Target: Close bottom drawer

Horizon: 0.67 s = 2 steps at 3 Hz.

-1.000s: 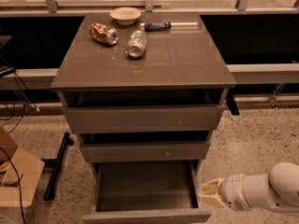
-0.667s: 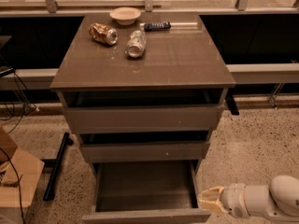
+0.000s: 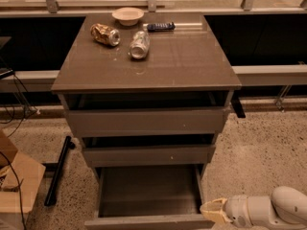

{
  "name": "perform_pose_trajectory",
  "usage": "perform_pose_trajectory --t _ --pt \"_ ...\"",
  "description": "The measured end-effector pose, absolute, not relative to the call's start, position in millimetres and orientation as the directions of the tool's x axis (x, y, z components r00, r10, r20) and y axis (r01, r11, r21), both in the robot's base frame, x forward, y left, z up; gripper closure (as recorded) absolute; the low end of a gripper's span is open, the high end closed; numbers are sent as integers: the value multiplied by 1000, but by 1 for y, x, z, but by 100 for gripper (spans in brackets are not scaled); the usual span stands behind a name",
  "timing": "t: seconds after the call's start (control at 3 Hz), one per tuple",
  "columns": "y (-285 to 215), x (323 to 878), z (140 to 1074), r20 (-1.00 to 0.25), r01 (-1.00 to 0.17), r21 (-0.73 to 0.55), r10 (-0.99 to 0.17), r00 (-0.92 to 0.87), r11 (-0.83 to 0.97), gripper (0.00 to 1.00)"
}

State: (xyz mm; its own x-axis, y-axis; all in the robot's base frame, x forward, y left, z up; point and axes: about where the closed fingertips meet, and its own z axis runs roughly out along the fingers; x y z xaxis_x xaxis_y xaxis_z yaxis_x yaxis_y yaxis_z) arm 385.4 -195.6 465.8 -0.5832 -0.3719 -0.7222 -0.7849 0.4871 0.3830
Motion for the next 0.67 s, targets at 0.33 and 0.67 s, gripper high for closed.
perform_pose_trajectory --t 0.33,0.67 --pt "-180 386 451 -713 -789 376 -392 -581 487 100" --pt "-159 386 426 -695 -806 339 -449 -562 485 100"
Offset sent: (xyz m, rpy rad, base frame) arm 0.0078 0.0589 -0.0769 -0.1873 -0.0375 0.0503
